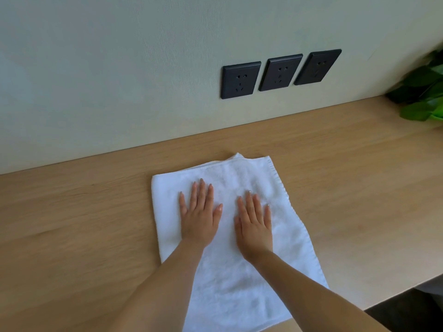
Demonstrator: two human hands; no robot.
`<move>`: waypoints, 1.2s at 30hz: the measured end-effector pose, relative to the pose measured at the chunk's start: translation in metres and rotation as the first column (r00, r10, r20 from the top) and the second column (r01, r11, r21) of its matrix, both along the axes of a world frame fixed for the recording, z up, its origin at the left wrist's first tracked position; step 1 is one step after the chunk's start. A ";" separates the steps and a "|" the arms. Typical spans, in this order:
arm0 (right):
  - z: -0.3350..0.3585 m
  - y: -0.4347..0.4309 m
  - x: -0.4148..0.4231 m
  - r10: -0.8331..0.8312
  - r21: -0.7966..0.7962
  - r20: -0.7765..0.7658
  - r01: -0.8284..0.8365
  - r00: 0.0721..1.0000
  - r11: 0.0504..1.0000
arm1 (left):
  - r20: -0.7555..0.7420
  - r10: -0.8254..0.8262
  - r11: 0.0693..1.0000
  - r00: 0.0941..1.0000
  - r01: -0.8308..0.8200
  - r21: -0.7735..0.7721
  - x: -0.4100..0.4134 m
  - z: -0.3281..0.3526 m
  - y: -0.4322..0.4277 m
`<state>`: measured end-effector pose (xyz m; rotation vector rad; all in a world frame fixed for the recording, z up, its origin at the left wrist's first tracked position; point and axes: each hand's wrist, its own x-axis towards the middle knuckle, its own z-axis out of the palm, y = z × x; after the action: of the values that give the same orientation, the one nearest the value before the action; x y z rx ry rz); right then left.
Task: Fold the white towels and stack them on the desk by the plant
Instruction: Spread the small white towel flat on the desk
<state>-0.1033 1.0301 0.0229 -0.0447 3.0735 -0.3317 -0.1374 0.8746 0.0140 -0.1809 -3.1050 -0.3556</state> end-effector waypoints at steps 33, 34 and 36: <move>0.051 0.036 -0.124 0.063 0.313 0.128 -0.101 0.990 0.945 | 0.120 -0.101 0.994 0.988 0.097 0.046 -0.064 0.009 0.005; 0.052 0.037 -0.122 0.044 0.307 0.101 -0.074 0.994 0.949 | 0.115 -0.097 0.994 0.989 0.092 0.052 -0.063 0.009 0.005; 0.058 0.040 -0.118 -0.007 0.295 0.043 -0.006 0.999 0.956 | 0.114 -0.090 0.994 0.989 0.082 0.069 -0.062 0.009 0.005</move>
<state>-0.2210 1.0697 0.0807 -0.0243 3.0418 0.1274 -0.1998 0.8800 0.0232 -0.3047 -3.2021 -0.4842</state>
